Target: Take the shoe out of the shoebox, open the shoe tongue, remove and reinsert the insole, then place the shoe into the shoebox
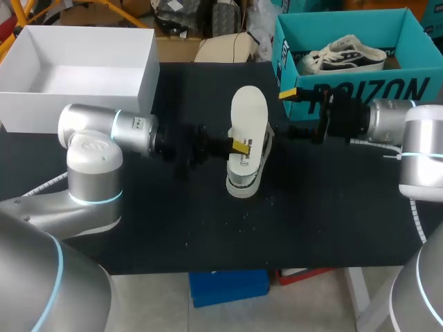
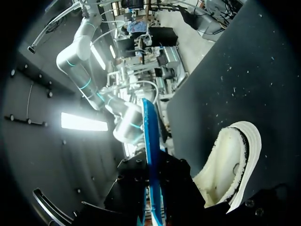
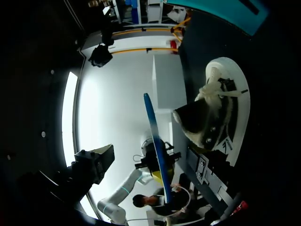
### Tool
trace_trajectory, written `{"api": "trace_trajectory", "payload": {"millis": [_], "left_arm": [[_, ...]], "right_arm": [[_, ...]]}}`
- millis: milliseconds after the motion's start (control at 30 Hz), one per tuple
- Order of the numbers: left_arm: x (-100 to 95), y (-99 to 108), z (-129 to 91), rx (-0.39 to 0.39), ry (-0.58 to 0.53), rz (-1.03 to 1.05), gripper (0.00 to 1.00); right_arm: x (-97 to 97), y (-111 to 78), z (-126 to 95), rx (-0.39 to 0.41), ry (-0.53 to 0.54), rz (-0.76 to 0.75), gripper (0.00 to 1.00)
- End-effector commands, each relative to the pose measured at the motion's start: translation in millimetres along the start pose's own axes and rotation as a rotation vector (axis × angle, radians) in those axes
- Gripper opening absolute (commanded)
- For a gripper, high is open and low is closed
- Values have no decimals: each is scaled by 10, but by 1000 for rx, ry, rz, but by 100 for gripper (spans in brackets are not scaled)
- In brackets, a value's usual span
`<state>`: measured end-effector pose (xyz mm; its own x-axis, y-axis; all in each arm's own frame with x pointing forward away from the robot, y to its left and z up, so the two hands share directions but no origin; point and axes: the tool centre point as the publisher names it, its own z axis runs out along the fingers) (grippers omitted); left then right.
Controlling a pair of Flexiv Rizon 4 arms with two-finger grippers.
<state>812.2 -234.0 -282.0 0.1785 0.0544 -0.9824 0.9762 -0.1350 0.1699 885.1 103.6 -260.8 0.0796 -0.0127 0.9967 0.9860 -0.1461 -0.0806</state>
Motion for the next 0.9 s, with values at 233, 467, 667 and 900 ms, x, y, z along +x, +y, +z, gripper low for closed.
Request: {"api": "trace_trajectory", "payload": {"millis": [233, 467, 667, 900], "left_arm": [[-25, -8, -28, 0, 17, -3, 0], [-25, -8, -28, 0, 17, -3, 0], [-25, -8, -28, 0, 17, -3, 0], [-25, -8, -28, 0, 17, -3, 0]], "right_arm": [[-8, -3, 8, -1, 0, 0, 100], [-1, -12, -15, 10, -13, -9, 100], [18, -55, 44, 122, -95, -81, 100], [-47, -156, 203, 166, -111, -113, 98]]}}
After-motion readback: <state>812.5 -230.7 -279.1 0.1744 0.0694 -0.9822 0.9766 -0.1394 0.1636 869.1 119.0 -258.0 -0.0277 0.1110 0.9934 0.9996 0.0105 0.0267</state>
